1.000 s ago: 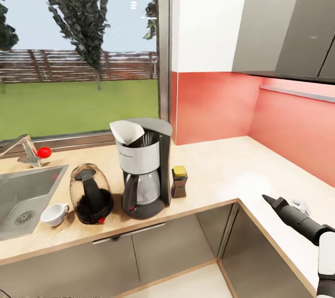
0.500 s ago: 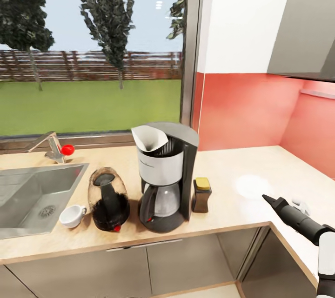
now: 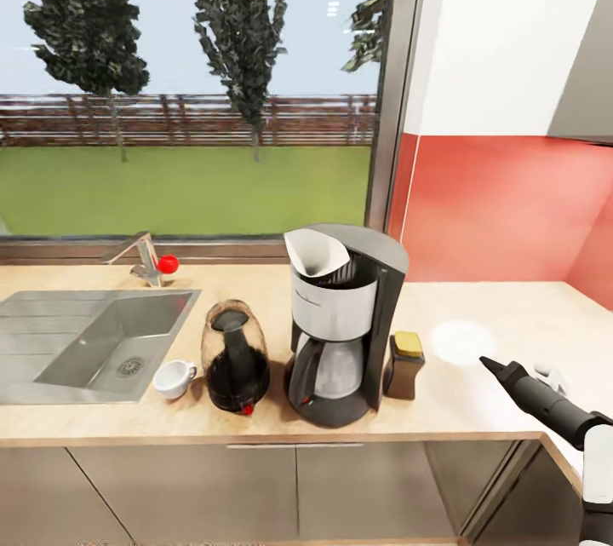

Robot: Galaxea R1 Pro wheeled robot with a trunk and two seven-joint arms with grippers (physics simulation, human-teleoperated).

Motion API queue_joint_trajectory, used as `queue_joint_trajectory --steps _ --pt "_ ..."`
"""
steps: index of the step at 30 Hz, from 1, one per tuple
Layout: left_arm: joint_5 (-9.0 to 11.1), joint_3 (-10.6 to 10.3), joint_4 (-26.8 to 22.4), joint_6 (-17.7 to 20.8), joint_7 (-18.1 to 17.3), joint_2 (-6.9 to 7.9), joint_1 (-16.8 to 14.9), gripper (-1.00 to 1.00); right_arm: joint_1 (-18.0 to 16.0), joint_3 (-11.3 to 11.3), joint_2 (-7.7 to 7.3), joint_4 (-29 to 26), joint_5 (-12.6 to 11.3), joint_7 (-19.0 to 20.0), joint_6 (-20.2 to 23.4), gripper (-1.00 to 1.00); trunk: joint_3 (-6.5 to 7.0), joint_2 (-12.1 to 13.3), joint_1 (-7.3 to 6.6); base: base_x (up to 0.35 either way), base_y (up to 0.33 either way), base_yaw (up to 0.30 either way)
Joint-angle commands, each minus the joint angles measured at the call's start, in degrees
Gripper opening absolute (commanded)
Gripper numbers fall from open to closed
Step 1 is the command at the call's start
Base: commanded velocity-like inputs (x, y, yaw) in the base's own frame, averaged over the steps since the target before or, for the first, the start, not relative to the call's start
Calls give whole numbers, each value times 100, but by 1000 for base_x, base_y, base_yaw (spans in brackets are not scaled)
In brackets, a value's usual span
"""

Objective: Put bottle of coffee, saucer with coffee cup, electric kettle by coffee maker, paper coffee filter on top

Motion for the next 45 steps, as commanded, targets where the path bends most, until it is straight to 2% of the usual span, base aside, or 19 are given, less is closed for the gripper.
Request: queue_joint_trajectory --steps 1,5,11,22,35,36,37,38,39,40,42,45 --pt "50 -32 12 -8 -133 -6 -5 100 -6 -12 0 -5 10 37 32 -100 -10 -10 3 0 0 239" --pt "20 -56 15 29 -261 -14 -5 100 -6 -15 0 -8 10 37 32 -100 -10 -10 3 0 0 208" --pt "13 -52 19 58 -270 -9 -5 100 -6 -28 0 -14 10 37 32 -100 -10 -10 3 88 0 17" --pt "13 -57 19 72 -267 -12 -5 100 -6 -23 0 -12 25 37 41 -100 -10 -10 3 289 20 0" --pt "13 -54 32 81 -268 -1 -5 100 -6 -18 -6 0 91 15 46 -100 -10 -10 3 18 6 101" --pt "13 -53 33 81 -267 2 -5 100 -6 -16 -10 0 158 13 47 -100 -10 -10 3 0 0 44" --pt "13 -51 43 83 -267 5 -5 100 -6 -5 -34 2 357 12 48 -100 -10 -10 3 0 0 23" --pt "13 -51 60 84 -267 3 -5 100 -6 6 -63 6 560 11 49 -100 -10 -10 3 0 0 15" --pt "13 -51 82 84 -267 1 -5 100 -6 56 -92 15 934 14 46 -100 -10 -10 3 0 0 7" --pt "13 -50 91 86 -267 1 -5 100 -6 111 -103 19 1171 16 44 -100 -10 -10 3 0 0 5" --pt "13 -50 102 89 -267 0 -5 100 -6 201 -117 24 1512 18 42 -100 -10 -10 3 0 0 2" --pt "21 -48 107 90 -260 1 2 100 -6 232 -122 19 1675 19 41 -100 -10 -10 3 0 0 0"
